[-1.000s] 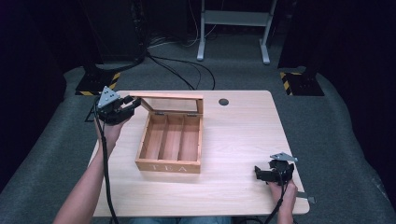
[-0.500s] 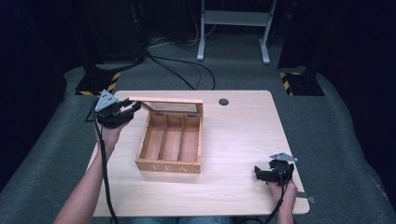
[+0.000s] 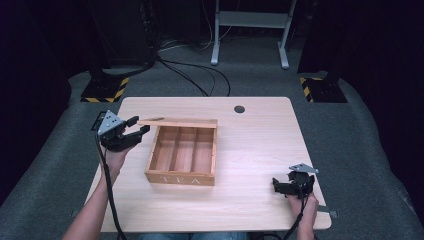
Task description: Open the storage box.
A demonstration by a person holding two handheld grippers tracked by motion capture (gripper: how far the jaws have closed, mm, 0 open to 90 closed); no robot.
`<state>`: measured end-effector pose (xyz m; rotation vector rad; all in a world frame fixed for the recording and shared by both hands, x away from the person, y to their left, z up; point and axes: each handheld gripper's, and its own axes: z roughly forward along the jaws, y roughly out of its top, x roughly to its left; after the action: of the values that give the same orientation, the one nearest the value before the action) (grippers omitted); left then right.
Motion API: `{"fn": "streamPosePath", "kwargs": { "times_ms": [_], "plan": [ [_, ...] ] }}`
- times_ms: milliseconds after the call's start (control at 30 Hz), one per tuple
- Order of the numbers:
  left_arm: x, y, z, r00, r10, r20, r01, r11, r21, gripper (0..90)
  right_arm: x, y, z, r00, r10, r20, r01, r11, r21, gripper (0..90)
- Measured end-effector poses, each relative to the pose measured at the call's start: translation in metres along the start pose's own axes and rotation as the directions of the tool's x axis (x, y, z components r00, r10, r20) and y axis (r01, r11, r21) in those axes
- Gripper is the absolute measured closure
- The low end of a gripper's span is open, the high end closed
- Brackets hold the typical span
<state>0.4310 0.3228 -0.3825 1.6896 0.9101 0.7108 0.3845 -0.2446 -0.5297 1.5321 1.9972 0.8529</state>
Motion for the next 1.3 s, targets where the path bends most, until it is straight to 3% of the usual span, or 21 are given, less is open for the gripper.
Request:
{"fn": "streamPosePath", "kwargs": {
  "times_ms": [333, 667, 700, 967, 1000, 1100, 1200, 1233, 1300],
  "plan": [
    [-0.012, -0.039, -0.013, 0.9997, 0.015, 0.018, -0.015, 0.9993, 0.035, 41.8, 0.0, 0.0, 0.0, 1.0, 0.0, 0.0, 0.0, 1.0, -0.001, 1.6],
    [-0.021, -0.086, -0.012, 0.996, -0.035, 0.082, 0.027, 0.9952, 0.094, 37.8, 0.0, 0.0, 0.0, 1.0, -0.001, 0.004, 0.001, 1.0, 0.001, 1.7],
    [-0.021, -0.094, -0.011, 0.9943, -0.053, 0.092, 0.043, 0.9929, 0.111, 37.7, 0.0, 0.0, 0.0, 1.0, -0.001, 0.003, 0.001, 1.0, 0.0, 1.7],
    [-0.021, -0.111, -0.008, 0.9848, -0.108, 0.136, 0.085, 0.9825, 0.166, 35.6, 0.0, 0.0, 0.0, 1.0, 0.0, 0.003, 0.0, 1.0, 0.002, 1.7],
    [-0.02, -0.112, -0.009, 0.9772, -0.133, 0.165, 0.104, 0.9795, 0.172, 34.5, 0.0, 0.0, 0.0, 1.0, -0.002, 0.002, 0.002, 1.0, 0.002, 1.7],
    [-0.02, -0.11, -0.008, 0.973, -0.13, 0.191, 0.091, 0.9756, 0.2, 28.0, 0.0, 0.0, 0.0, 1.0, -0.001, 0.003, 0.001, 1.0, 0.001, 1.7],
    [-0.022, -0.109, -0.008, 0.9743, -0.112, 0.196, 0.07, 0.9754, 0.209, 23.2, 0.0, 0.0, 0.0, 1.0, -0.001, 0.003, 0.001, 1.0, 0.001, 1.7],
    [-0.025, -0.111, -0.008, 0.977, -0.085, 0.195, 0.038, 0.9716, 0.234, 21.5, 0.0, 0.0, 0.0, 1.0, -0.001, 0.003, 0.001, 1.0, 0.001, 1.7],
    [-0.029, -0.116, -0.007, 0.9802, -0.075, 0.183, 0.026, 0.9652, 0.26, 17.0, 0.0, 0.0, 0.0, 1.0, -0.001, 0.003, 0.001, 1.0, 0.001, 1.7]
  ]
}}
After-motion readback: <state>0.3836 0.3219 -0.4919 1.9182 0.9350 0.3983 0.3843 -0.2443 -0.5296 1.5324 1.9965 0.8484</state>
